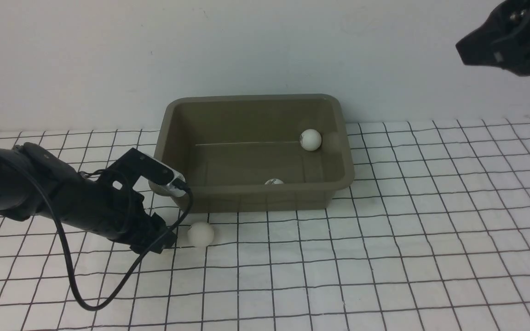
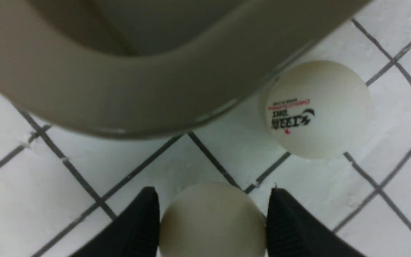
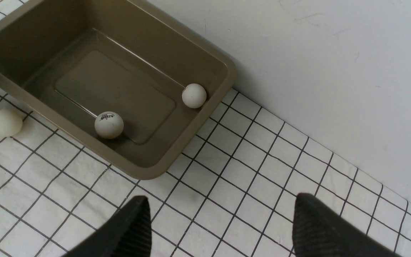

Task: Put the table tennis balls into the box on the white checkered tablecloth.
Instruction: 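Reach for and grasp a ping pong ball on the table beside the basket, then drop the ball into the bin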

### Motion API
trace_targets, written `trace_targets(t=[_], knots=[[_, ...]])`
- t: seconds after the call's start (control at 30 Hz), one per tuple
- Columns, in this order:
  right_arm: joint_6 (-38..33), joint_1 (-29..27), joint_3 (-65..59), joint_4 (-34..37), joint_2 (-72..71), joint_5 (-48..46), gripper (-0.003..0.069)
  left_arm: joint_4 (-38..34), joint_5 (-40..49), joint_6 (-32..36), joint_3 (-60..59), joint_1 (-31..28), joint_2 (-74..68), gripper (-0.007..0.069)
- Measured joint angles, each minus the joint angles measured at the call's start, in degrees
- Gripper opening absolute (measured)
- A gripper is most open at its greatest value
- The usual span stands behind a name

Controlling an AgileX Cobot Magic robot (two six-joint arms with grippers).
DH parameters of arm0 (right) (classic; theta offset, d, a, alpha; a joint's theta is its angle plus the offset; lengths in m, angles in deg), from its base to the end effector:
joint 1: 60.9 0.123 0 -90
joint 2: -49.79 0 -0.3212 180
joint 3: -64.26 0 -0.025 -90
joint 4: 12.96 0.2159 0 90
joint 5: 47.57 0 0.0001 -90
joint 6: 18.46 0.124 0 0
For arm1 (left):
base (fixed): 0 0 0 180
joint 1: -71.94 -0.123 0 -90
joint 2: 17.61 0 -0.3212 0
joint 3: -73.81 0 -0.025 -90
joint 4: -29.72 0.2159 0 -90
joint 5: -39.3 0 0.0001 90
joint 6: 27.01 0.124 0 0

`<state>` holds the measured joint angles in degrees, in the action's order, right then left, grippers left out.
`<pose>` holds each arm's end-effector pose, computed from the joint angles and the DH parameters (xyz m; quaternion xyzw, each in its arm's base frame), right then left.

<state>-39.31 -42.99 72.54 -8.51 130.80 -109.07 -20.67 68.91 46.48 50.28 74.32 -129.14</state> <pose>0.2231 0.0810 0.4420 -0.3019 0.8697 0.0287 0.3895 0.3343 -0.0612 0.1827 0.2841 0.9155 -0.1396 0.2481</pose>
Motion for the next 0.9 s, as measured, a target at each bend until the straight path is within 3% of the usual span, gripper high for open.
trace_targets(t=[0.2,0.3,0.47,0.6,0.73,0.9], knots=[[0.0,0.0,0.0,0.0,0.0,0.0,0.0483,1.47,9.76,-1.39,0.0,0.07,7.45,0.0342],[0.0,0.0,0.0,0.0,0.0,0.0,0.0483,-2.16,12.18,2.27,0.0,0.79,10.72,0.0342],[0.0,0.0,0.0,0.0,0.0,-0.02,0.0483,-15.98,7.35,15.57,1.92,2.17,11.26,0.0342],[0.0,0.0,0.0,0.0,0.0,-0.09,0.0483,-35.32,1.12,34.16,7.14,2.26,5.75,0.0342],[0.0,0.0,0.0,0.37,0.0,-0.16,0.0483,-39.81,1.63,42.91,10.86,2.26,-0.25,0.0342],[-0.16,0.0,0.0,1.72,0.0,-0.47,0.0483,-39.85,1.75,44.04,12.41,2.26,-3.2,0.0354]])
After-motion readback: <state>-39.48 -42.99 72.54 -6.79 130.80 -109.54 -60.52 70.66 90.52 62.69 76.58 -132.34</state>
